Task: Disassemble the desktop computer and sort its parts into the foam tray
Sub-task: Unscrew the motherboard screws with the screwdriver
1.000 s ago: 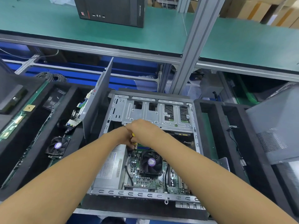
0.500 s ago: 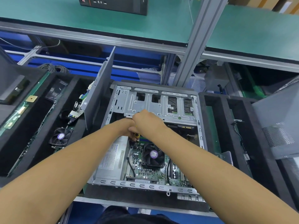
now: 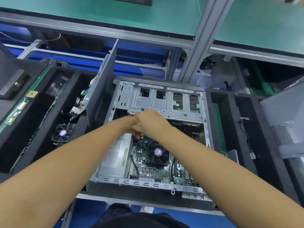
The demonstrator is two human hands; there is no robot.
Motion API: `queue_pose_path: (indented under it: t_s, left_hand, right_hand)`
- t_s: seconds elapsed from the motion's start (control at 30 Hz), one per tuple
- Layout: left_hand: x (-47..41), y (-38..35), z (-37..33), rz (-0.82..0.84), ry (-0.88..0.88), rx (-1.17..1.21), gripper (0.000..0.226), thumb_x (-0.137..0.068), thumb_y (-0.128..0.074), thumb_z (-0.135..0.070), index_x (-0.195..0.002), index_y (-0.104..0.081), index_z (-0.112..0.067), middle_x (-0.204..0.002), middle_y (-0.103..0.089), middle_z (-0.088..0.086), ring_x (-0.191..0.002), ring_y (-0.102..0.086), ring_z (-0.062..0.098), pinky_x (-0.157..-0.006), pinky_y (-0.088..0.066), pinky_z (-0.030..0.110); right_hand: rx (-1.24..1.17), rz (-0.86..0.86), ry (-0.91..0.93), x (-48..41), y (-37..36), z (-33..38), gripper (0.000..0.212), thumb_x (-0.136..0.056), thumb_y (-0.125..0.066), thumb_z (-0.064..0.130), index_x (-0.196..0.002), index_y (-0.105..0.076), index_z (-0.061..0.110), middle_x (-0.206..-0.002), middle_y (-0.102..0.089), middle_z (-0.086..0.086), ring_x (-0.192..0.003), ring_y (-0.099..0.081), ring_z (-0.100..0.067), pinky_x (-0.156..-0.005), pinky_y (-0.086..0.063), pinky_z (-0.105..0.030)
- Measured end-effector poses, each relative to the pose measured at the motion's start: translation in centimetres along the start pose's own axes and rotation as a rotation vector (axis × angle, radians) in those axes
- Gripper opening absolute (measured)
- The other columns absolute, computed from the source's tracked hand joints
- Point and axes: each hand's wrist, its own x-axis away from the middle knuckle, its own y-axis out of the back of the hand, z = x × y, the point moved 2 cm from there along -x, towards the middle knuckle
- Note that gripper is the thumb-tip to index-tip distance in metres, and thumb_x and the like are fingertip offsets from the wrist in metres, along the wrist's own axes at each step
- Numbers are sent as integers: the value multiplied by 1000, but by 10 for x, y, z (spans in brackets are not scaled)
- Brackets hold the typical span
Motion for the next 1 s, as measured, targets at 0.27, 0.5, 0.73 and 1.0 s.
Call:
queue_pose_path:
  t_s: [0.27,0.5,0.73,1.0]
  left_hand:
    - [21,18,8,65,-59,229,38,-85,-75,-26,-121,-63,-17,-115,-66,-5,-106,-59,18,-101,-43,36]
    - [26,8,13,-142,-130,498,18,-85,-76,-21,-72,-68,-31,-67,-66,-18,-60,-56,-5,-66,-43,17]
    - [29,4,8,-224,-132,517,20,-73,-86,-29,-78,-67,-33,-73,-70,-17,-69,-62,-4,-67,-44,19]
    - [34,4,2,-261,-87,479,34,-69,-88,-37,-93,-71,-20,-95,-71,-3,-93,-64,19,-87,-51,38]
  right_hand:
    - [94,114,160,-4,16,-18,20,-87,-68,8,-105,-63,15,-106,-59,-7,-101,-57,-29,-77,-45,-37]
    - [-14,116,254,-4,7,-16,22,-88,-56,-1,-106,-67,7,-82,-30,5,-95,-50,-34,-71,-30,-29]
    - [-60,49,113,1,5,-21,31,-90,-59,43,-103,-44,19,-94,-42,-2,-84,-52,-28,-64,-33,-33]
    - [38,-17,-52,-3,10,-9,33,-102,-43,37,-105,-59,9,-101,-56,-15,-78,-53,-32,-64,-38,-34]
